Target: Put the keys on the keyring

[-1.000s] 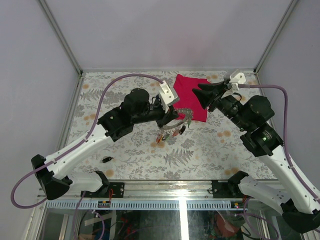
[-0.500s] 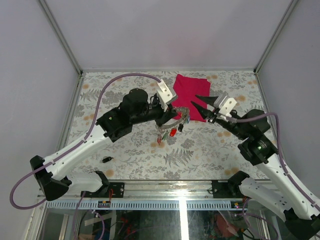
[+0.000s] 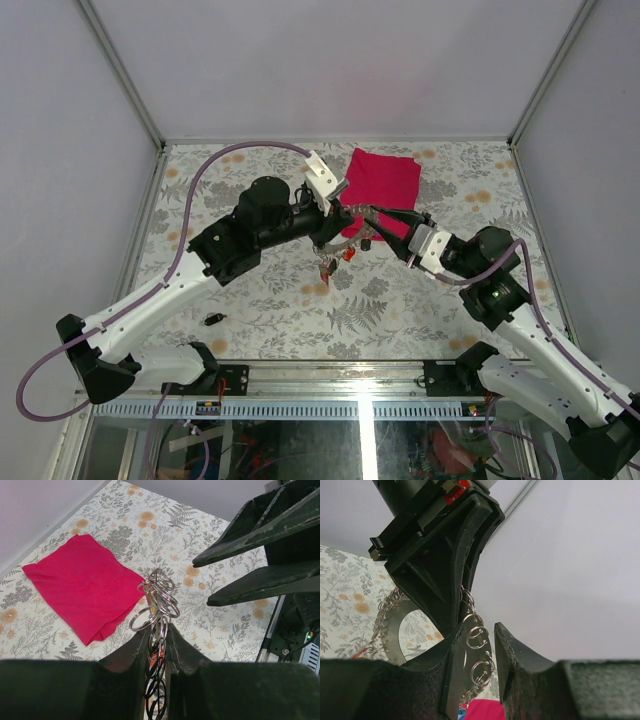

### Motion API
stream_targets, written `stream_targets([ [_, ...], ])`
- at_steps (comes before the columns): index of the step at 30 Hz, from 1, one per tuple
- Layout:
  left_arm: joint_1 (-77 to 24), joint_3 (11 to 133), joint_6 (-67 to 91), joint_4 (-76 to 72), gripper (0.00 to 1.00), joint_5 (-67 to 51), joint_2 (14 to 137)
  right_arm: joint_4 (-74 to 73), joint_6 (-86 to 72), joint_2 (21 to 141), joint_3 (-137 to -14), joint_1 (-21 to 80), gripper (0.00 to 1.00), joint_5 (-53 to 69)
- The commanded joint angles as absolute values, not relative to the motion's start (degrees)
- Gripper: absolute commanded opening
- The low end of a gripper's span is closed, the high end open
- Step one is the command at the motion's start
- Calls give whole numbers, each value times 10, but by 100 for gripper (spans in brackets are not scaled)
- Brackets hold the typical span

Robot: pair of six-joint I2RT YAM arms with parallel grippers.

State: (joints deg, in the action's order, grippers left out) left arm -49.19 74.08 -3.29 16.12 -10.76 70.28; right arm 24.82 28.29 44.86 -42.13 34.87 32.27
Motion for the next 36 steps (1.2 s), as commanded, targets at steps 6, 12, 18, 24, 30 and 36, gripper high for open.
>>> stream_targets([
  [6, -496, 761, -19, 92, 0, -91, 690, 272, 379, 467, -432, 352, 39, 353],
  [12, -496, 763, -18, 91, 0, -91, 691, 244, 419, 482, -439, 359, 41, 340],
  [18, -496, 763, -19, 90, 0, -92, 691, 230, 442, 495, -445, 368, 41, 326],
  [24, -496, 763, -21, 91, 0, -94, 690, 245, 442, 506, -450, 377, 38, 298],
  [30, -496, 760, -21, 92, 0, -91, 685, 260, 437, 506, -450, 381, 29, 273],
  [36, -496, 758, -23, 91, 0, -90, 685, 272, 419, 499, -450, 381, 13, 249],
])
